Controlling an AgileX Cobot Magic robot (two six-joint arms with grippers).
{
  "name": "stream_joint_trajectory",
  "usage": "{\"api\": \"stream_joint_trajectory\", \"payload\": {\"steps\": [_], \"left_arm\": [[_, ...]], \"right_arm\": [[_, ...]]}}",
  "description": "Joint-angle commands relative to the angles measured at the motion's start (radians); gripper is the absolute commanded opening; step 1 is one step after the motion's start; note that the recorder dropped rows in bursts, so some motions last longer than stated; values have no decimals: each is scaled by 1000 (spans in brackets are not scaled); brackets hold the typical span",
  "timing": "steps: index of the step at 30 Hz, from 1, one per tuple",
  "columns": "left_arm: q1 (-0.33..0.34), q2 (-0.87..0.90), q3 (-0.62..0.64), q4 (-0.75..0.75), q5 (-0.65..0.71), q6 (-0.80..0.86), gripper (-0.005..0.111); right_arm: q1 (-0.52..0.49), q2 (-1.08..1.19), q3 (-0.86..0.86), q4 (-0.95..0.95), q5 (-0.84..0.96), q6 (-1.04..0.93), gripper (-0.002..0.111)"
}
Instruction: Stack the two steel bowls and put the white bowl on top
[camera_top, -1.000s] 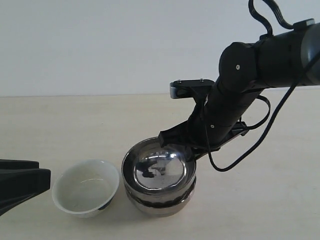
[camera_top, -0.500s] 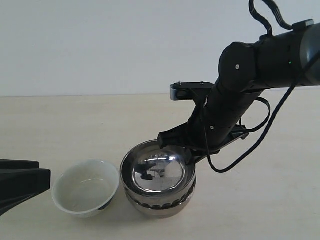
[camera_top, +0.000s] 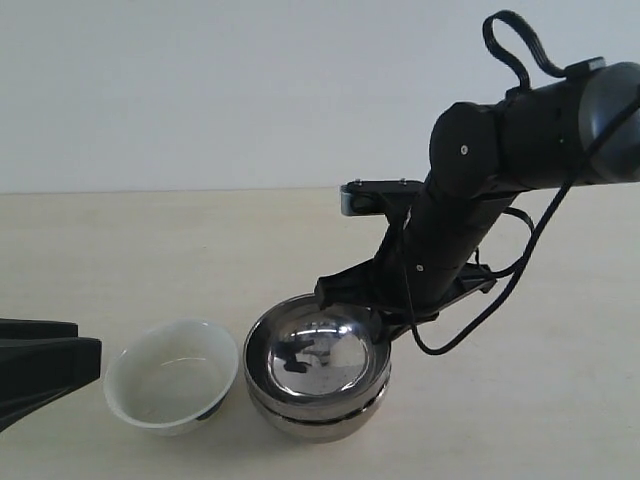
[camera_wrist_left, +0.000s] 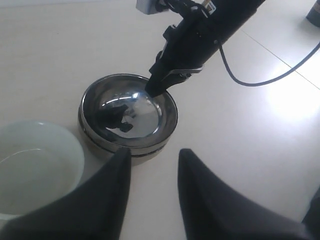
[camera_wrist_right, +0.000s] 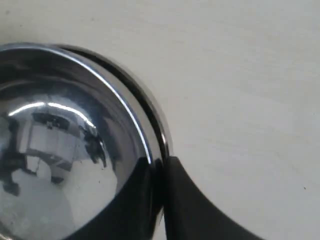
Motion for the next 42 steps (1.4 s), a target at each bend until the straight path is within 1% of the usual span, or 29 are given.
{"api": "stream_joint_trajectory", "payload": {"steps": [1,2,4,5,6,8,15,19,20,23,26,29,33,39,42], "left_arm": [[-2,-6,4,3,1,-9,31],[-2,-6,4,3,1,-9,31],[-2,-6,4,3,-1,-9,31],[-2,-6,4,3,-3,-9,31],[-2,-6,4,3,-3,-9,31],[-2,-6,4,3,-3,-9,31],[-2,-6,4,3,-3,-9,31],[-2,-6,4,3,-3,-9,31],[-2,-6,4,3,-3,-12,31],[-2,13,4,3,-18,-12,31],[-2,88,4,3,-54,-12,31],[-2,160,4,3,-162,-9,31],[-2,170,-2,3,-197,-9,31],[-2,184,-2,3,-323,-9,31],[-2,225,-7,3,-373,-9,31]], "right_arm": [[1,7,-3,6,-30,3,3],[1,7,-3,6,-30,3,8],[1,7,-3,6,-30,1,22],[1,7,-3,6,-30,-4,31],[1,7,-3,6,-30,-17,46],[1,7,-3,4,-22,-25,51],[1,-5,-3,-49,-4,-18,51],[1,-93,-3,-87,-8,-10,51],[1,-132,-3,-127,-8,21,51],[1,-192,-3,-156,-8,40,51],[1,-228,-3,-156,-9,35,51],[1,-234,-3,-174,-26,38,51],[1,-234,-3,-211,-19,46,51],[-1,-234,-3,-218,-6,48,51],[-1,-234,-3,-218,6,48,51]]}}
